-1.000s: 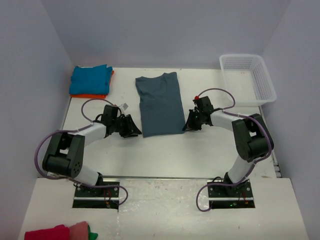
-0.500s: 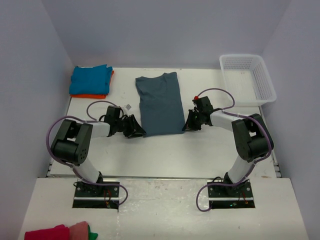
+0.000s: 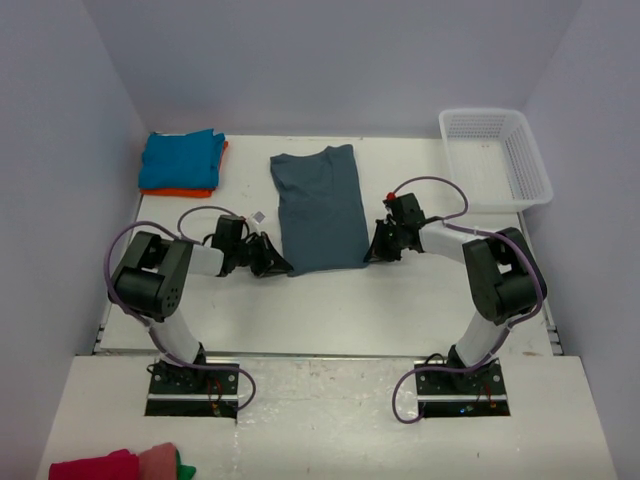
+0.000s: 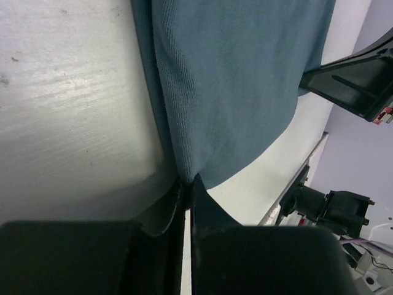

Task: Fold and stack the t-shirts
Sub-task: Grab one side of the 2/3 rectangular tshirt with both arms

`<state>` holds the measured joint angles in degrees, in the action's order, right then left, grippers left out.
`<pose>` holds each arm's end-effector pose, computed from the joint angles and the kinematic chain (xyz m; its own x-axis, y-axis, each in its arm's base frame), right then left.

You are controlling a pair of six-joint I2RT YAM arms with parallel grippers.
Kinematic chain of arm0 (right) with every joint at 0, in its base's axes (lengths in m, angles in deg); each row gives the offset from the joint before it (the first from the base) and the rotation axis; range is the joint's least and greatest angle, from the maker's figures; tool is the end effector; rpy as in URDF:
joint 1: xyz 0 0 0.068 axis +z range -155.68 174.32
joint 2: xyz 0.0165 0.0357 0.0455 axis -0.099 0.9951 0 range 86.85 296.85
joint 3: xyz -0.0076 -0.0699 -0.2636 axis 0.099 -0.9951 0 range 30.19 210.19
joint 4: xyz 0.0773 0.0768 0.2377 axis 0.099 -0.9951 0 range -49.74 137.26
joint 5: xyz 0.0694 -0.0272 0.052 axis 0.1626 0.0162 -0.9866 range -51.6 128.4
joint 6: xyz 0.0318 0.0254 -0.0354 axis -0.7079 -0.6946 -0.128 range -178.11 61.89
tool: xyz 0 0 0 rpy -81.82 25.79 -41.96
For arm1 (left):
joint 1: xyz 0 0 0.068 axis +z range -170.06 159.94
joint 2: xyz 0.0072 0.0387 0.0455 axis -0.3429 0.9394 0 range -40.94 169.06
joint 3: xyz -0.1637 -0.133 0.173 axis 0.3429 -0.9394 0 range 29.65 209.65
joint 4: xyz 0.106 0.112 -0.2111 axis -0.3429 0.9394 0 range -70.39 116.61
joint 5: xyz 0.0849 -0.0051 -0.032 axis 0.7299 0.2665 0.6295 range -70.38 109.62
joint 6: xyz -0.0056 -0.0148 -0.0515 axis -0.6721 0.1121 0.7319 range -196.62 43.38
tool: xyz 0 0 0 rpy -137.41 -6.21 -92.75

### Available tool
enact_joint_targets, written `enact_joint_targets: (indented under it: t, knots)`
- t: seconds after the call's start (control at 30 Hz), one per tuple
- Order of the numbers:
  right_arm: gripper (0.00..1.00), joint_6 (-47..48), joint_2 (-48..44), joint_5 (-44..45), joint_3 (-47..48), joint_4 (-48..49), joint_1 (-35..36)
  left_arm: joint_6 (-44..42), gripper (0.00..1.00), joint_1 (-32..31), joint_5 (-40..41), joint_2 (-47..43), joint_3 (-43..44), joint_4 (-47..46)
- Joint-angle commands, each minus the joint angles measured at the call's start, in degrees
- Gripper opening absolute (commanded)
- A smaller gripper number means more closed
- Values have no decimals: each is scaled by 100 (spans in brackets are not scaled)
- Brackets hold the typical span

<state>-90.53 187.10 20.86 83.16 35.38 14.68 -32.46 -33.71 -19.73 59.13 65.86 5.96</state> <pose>0.3081 0.1257 0.1413 -0.9350 0.1984 -0.2941 0.0293 0.8694 0.4932 0.2793 -0.0911 0.1020 -0.9375 -0.3267 -0.1195 -0.1065 0.5967 -0.7954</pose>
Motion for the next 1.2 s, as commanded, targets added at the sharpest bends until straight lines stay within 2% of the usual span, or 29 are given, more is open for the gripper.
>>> enact_joint_targets:
  t: [0.0, 0.13, 0.23, 0.33, 0.5, 0.67, 0.77, 0.97, 1.17]
  knots:
    - [0, 70, 48, 163, -103, -174, 143, 197, 0, -50, -300, 74, -298, -471]
    - [0, 26, -101, 443, -68, -411, 476, 356, 0, -41, -398, -285, -702, -665]
    - [0, -53, -365, 777, -129, -631, 820, 339, 0, -41, -188, -962, -1088, -324]
    - [0, -237, -593, 980, -260, -833, 1075, 216, 0, -24, -64, -1770, -1370, 326]
    - [0, -448, -1094, 1261, -778, -956, 1583, -205, 0, -24, 59, -2992, -1415, 1951]
    - [0, -791, -2008, 1639, -1402, -1228, 2155, -750, 0, -15, 770, -4107, -1265, 3795]
    - [0, -1002, -2500, 1727, -1666, -1369, 2393, -804, 0, -15, 842, -4609, -1344, 4281]
    - [0, -1424, -3063, 1745, -1930, -1554, 2849, -743, 0, -24, 640, -5251, -1757, 4670]
    - [0, -1837, -3020, 1956, -1975, -1563, 3351, -734, 0, -24, 543, -5498, -1845, 4863]
